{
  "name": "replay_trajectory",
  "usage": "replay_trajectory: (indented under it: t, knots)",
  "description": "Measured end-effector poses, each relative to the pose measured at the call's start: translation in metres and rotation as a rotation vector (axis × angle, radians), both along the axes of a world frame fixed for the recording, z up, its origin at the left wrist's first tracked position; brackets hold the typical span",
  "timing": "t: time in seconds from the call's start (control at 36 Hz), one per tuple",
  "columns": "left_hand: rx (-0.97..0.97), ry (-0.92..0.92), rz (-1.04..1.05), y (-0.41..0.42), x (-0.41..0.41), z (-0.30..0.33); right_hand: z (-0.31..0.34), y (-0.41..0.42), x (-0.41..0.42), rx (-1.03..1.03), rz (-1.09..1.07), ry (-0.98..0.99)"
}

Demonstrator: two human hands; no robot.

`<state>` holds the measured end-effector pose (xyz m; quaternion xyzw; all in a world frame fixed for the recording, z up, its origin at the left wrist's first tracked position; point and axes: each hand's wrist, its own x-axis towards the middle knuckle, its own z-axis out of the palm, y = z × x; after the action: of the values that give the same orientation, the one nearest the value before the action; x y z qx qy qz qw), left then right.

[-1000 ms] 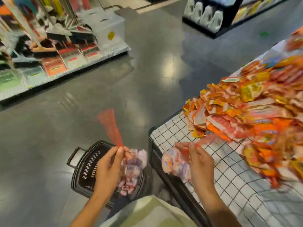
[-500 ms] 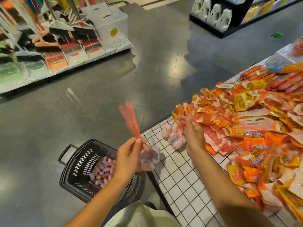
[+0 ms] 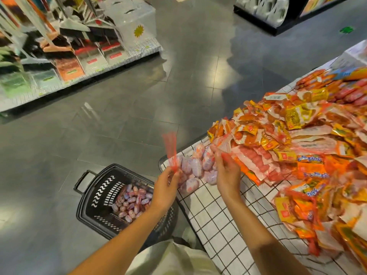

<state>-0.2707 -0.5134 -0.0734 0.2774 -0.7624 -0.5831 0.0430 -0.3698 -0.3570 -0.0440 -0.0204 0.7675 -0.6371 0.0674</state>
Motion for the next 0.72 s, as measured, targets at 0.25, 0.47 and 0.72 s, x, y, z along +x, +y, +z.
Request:
replay_trajectory:
  t: [0.25, 0.47, 0.72]
  knots:
    - [-0.838, -0.041, -0.646, 0.005, 0.035, -0.053, -0.070, 0.033, 0.052, 0.611, 0.477, 0.339]
    - [-0.809, -0.081, -0.728, 0.000, 0.027, -0.045, -0.074, 0.052, 0.066, 0.681, 0.457, 0.304]
    - [-0.674, -0.098, -0.521, -0.049, 0.093, -0.024, -0.022, 0.025, 0.081, 0.299, 0.353, 0.337]
